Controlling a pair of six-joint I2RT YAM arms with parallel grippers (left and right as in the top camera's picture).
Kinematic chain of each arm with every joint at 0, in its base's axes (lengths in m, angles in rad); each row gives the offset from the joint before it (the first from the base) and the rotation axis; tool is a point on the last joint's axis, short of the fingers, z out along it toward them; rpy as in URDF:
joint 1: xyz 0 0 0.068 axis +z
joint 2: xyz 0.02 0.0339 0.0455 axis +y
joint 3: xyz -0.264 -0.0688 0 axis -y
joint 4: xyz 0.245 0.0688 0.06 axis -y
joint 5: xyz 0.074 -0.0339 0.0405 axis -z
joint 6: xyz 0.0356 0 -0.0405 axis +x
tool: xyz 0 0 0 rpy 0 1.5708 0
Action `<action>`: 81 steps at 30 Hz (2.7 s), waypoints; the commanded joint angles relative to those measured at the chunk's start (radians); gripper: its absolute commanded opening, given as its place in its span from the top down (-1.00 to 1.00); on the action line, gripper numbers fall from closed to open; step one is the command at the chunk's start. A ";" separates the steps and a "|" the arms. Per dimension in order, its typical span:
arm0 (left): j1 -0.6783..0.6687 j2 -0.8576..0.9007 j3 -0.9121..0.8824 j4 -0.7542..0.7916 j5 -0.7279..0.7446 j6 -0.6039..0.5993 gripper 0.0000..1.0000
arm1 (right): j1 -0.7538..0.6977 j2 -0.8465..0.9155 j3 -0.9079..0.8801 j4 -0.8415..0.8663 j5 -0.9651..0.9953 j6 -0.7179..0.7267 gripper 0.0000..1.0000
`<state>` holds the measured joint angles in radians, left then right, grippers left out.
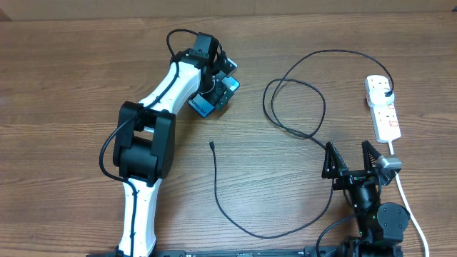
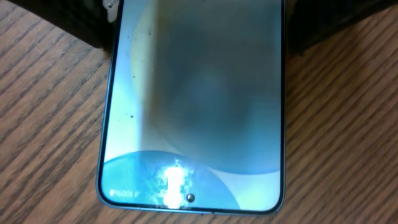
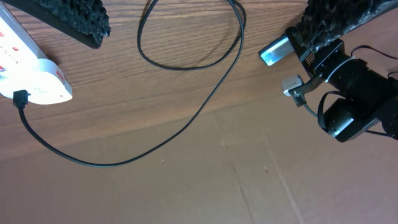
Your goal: Plug charger to phone and switch on socket
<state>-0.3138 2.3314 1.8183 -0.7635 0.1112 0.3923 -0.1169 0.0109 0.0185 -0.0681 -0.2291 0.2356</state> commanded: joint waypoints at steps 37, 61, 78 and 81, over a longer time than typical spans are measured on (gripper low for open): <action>0.001 0.103 0.047 -0.261 -0.077 -0.244 -0.26 | 0.005 -0.007 -0.011 0.006 0.000 0.004 -1.00; 0.008 0.103 0.491 -0.690 0.116 -0.566 -0.04 | 0.005 -0.007 -0.011 0.006 0.000 0.004 -1.00; 0.060 0.103 0.491 -0.761 0.522 -0.736 0.91 | 0.005 -0.007 -0.011 0.015 -0.121 0.005 -1.00; 0.060 0.103 0.491 -0.734 0.632 -0.771 0.92 | 0.005 -0.007 -0.011 0.022 -0.313 0.039 -1.00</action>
<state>-0.2535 2.4428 2.2772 -1.5082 0.5446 -0.3077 -0.1169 0.0109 0.0185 -0.0589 -0.3450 0.2390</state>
